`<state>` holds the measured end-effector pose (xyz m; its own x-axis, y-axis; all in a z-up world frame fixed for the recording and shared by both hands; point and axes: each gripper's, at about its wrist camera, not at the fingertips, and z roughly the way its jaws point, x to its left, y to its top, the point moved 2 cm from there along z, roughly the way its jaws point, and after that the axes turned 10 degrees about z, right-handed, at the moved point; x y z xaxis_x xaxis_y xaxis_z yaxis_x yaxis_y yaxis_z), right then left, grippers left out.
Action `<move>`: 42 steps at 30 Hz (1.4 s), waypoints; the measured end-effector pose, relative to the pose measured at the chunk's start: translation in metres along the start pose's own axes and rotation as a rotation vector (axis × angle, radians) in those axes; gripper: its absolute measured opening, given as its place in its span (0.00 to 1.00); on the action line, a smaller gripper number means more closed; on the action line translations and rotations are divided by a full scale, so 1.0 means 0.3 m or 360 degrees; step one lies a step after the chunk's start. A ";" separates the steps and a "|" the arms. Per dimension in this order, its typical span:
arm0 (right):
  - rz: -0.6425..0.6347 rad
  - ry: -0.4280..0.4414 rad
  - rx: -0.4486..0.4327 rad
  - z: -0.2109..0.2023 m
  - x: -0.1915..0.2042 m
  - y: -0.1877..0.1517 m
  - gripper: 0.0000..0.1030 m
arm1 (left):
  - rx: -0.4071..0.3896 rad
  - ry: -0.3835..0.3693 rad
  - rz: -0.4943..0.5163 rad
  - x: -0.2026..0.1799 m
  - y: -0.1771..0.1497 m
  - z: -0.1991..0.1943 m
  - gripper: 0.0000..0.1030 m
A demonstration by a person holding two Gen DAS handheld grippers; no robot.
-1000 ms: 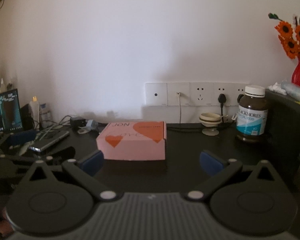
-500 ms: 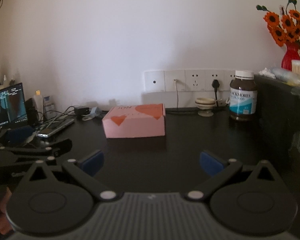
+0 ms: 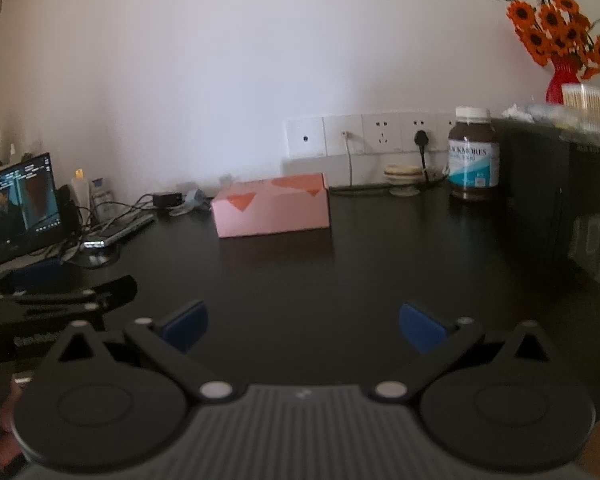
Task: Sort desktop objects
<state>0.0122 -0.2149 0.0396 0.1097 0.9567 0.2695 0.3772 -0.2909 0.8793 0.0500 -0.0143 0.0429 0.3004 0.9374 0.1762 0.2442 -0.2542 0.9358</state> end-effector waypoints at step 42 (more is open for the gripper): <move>-0.0066 -0.0110 0.0073 0.050 -0.026 -0.137 0.99 | 0.0224 -0.0022 -0.0025 -0.021 -0.113 0.056 1.00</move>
<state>0.0095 -0.2103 -0.0044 0.1554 0.9665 0.2040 0.4243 -0.2518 0.8698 0.0552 -0.0155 0.0051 0.3081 0.9384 0.1568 0.3756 -0.2714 0.8862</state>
